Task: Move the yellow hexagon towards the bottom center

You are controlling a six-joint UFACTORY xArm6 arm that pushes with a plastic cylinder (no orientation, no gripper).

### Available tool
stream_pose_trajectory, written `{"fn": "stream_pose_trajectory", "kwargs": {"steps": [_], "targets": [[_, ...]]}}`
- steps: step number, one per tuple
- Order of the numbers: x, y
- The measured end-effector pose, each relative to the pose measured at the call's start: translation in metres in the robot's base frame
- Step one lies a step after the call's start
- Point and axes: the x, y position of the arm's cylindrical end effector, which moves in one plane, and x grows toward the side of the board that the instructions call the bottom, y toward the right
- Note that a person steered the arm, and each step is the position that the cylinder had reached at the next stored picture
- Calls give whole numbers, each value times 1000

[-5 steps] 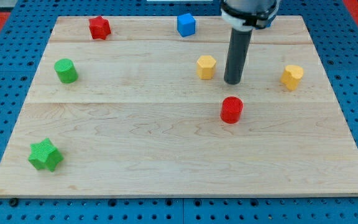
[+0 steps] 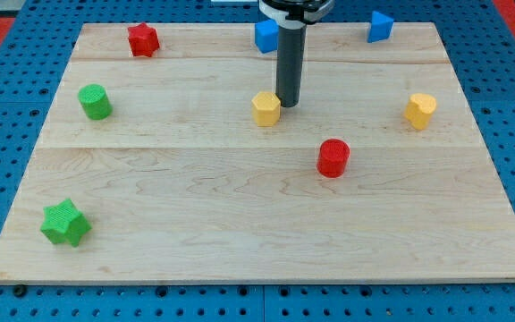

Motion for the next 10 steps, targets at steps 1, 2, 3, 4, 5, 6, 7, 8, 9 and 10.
{"fn": "stream_pose_trajectory", "kwargs": {"steps": [1, 2, 3, 4, 5, 6, 7, 8, 9, 10], "targets": [[0, 0], [2, 0], [4, 0], [4, 0], [-10, 3], [-16, -6], [-16, -9], [8, -9], [25, -10], [21, -10]]}}
